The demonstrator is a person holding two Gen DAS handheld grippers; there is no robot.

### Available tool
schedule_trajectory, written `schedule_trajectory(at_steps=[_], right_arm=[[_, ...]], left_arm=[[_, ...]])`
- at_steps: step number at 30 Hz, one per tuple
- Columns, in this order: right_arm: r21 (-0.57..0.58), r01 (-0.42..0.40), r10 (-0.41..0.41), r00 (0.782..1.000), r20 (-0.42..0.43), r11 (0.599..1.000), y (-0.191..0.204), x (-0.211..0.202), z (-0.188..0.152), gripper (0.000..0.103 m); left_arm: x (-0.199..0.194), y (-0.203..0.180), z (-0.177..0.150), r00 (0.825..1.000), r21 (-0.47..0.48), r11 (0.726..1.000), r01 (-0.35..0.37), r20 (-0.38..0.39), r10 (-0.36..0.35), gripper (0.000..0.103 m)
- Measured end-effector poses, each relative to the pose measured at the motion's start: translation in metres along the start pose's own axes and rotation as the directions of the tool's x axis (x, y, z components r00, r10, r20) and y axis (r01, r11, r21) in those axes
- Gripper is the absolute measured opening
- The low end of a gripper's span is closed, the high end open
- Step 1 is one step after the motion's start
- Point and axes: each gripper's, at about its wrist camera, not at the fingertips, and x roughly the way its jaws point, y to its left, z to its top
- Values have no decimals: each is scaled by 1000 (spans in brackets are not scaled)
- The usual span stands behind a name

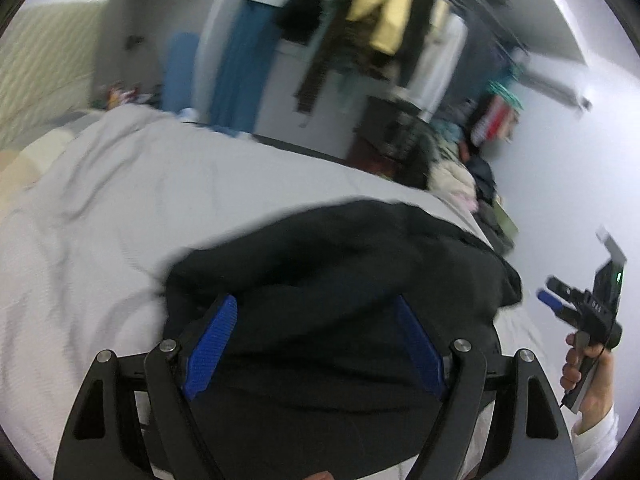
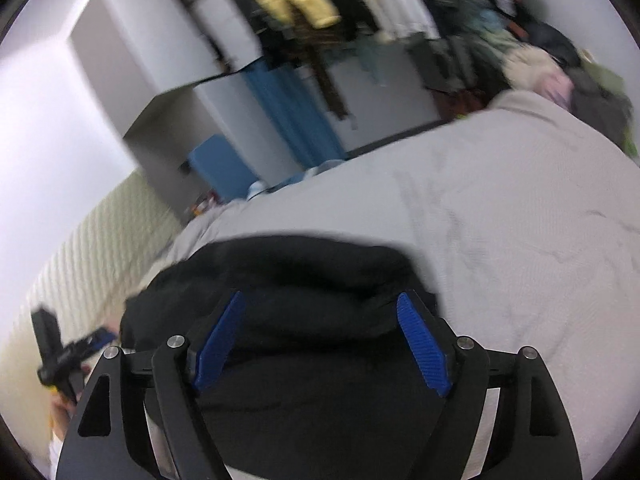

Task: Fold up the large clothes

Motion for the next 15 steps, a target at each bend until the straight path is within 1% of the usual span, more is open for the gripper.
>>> schedule_trajectory(at_steps=[1,3,5,7,8,10,12,15], right_arm=[[-28,-8,8,1000,-14,1000,14,9,-7,81],[-90,-28,22,997,-70,996,39,31,-18,84],[-116,-43,29,992,-121,992,51,52,-27,85],[-141,-36,12,985,-170,989,58,78,-36,85],[-148,-32,4,984,-180,989,58,88,-39,85],[-166,-12,-18,983,-181,986,58,105,-42,86],[-196,30,-61,987,-151,980,55,118,-42,90],[-195,58,-86,987,-137,979,46,135,-35,95]], left_arm=[[8,-13,-4,1000,27,1000,17,-8,-17,81],[25,-36,-15,998,72,996,56,-12,-55,81],[45,-55,-24,999,131,991,29,-40,-24,81],[68,-68,-30,999,194,981,-7,-48,17,81],[80,-71,-30,998,210,977,-21,-57,34,81],[96,-71,-28,997,208,978,-35,-64,49,83],[109,-65,-22,996,198,979,-54,-60,67,83],[128,-56,-11,994,190,979,-80,-57,93,86]])
